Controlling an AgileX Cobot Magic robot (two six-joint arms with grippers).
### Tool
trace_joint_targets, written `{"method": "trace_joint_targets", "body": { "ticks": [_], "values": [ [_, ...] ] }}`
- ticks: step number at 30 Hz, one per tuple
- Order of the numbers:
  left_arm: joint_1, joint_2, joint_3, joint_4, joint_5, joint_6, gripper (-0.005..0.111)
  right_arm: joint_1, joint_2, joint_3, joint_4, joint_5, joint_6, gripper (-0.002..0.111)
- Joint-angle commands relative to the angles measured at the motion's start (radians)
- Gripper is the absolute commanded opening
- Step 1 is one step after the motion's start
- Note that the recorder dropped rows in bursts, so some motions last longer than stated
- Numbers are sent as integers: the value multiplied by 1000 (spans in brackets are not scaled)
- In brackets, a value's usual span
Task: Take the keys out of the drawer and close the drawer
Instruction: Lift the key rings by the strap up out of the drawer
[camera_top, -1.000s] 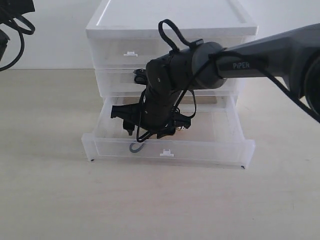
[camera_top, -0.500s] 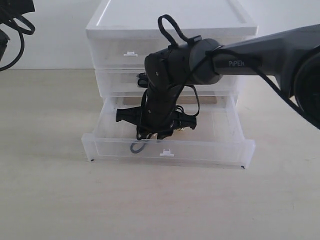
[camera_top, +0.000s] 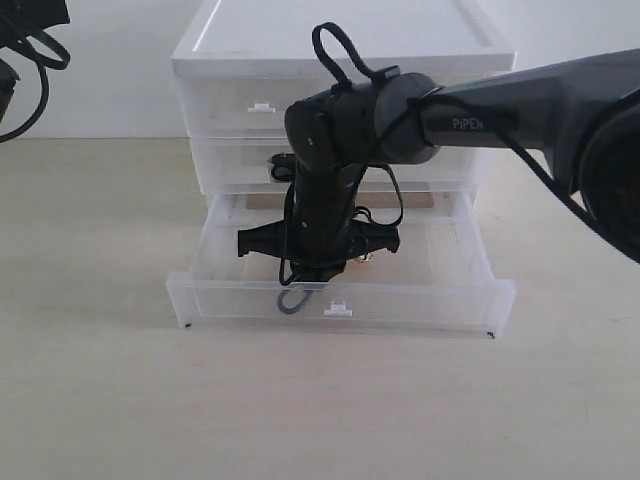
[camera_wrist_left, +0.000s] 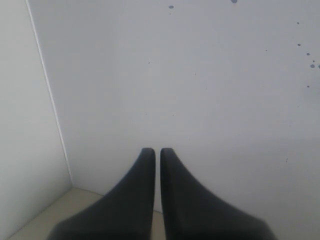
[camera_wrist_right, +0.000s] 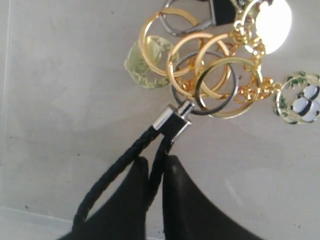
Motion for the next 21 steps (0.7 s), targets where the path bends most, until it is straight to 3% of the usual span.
{"method": "trace_joint_targets", "body": {
  "ticks": [1,21],
  "values": [
    [-2,-8,3,-3,6,-3,4,-12,13,15,-126,117,-30,0],
    [-2,-8,3,5,6,-3,4,-4,-193,15,-152,86,-122,0]
  ]
}}
